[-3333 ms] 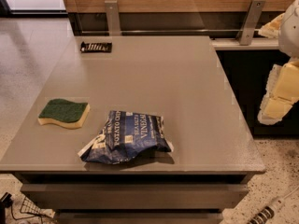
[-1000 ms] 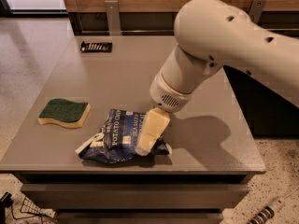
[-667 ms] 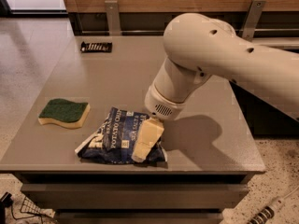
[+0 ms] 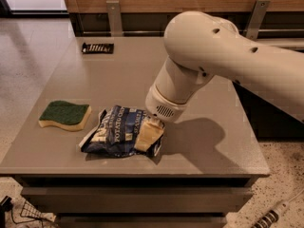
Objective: Move blue chip bag near rxbar chocolate
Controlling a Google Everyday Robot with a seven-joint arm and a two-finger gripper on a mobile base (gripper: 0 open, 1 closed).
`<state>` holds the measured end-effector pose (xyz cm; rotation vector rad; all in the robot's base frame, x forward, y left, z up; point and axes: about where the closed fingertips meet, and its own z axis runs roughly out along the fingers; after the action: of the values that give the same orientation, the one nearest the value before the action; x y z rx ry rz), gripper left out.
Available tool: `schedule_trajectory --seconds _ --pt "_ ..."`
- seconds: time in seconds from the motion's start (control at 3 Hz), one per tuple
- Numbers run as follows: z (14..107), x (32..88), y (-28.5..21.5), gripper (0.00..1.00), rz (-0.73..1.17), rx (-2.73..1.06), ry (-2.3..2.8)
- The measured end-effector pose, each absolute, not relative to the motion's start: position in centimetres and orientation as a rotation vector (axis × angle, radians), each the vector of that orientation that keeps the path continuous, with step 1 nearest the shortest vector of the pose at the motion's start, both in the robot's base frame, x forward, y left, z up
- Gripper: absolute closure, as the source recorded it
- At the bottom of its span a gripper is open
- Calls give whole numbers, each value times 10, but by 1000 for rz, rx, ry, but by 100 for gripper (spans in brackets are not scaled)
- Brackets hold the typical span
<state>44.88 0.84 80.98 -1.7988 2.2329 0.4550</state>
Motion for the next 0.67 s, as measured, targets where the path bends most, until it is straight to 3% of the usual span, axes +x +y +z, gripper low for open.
schedule_trajectory --seconds 0.33,0.67 --pt "817 449 8 83 455 -1799 2233" --pt "818 449 8 100 455 -1799 2233"
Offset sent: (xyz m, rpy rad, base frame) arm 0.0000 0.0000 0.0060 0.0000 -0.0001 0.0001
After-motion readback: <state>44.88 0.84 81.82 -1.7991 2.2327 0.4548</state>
